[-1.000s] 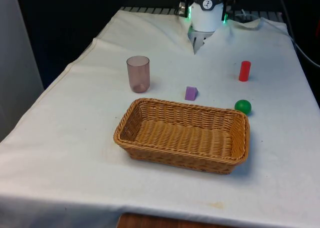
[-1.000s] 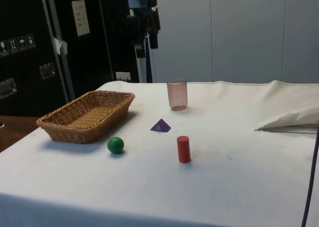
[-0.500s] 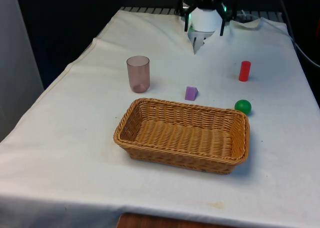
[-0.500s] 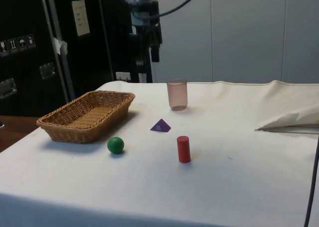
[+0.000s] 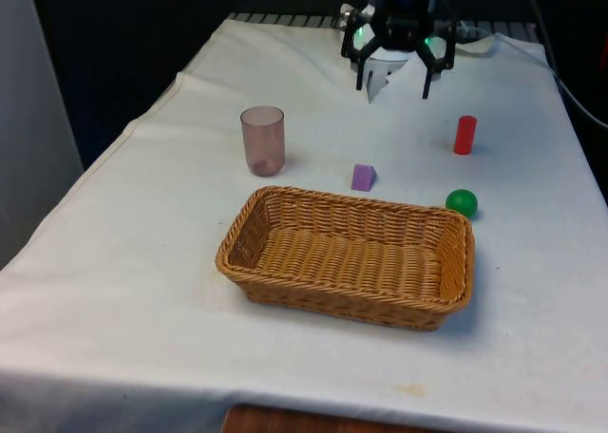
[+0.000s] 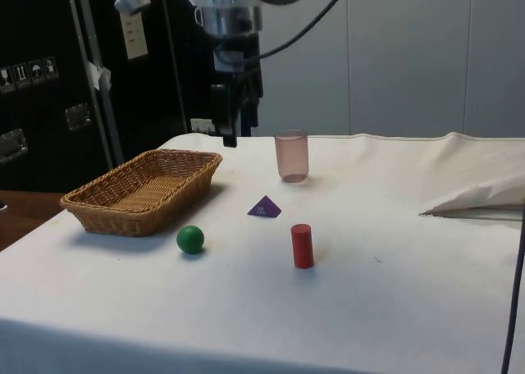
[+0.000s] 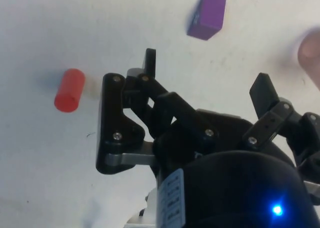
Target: Pick up the triangular block and place it into the basket.
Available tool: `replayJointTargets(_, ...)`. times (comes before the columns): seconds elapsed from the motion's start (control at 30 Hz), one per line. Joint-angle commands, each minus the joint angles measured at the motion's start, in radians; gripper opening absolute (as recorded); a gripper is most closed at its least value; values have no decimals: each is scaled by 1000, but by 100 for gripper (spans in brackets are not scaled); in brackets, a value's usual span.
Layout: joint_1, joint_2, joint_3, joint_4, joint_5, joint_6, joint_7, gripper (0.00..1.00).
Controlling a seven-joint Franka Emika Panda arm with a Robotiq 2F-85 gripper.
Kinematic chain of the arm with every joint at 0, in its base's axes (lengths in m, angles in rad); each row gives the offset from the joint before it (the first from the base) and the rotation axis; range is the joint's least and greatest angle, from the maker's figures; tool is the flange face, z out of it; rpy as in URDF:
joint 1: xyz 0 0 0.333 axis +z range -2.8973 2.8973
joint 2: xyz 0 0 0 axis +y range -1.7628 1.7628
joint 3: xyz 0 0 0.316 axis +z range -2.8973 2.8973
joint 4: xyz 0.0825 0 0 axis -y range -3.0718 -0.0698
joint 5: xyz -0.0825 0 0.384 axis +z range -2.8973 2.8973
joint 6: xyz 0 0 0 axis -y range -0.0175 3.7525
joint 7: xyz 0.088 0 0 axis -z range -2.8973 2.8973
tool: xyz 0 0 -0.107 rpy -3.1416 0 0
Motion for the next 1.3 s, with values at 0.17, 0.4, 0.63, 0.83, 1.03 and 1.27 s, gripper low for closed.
replayJointTargets(0.17, -10, 31, -21, -50, 10, 106, -22, 100)
replayJointTargets(0.4, -14, 32, -38, -108, 20, 177, -49, 100)
replayJointTargets(0.63, -10, 38, -53, -144, 3, 242, -51, 100)
replayJointTargets(0.83, -13, 74, -50, -156, 15, 311, -58, 100)
replayJointTargets(1.03, -16, 111, -46, -144, 25, 336, -59, 100)
replayJointTargets(1.27, -17, 146, -45, -132, 31, 355, -55, 100)
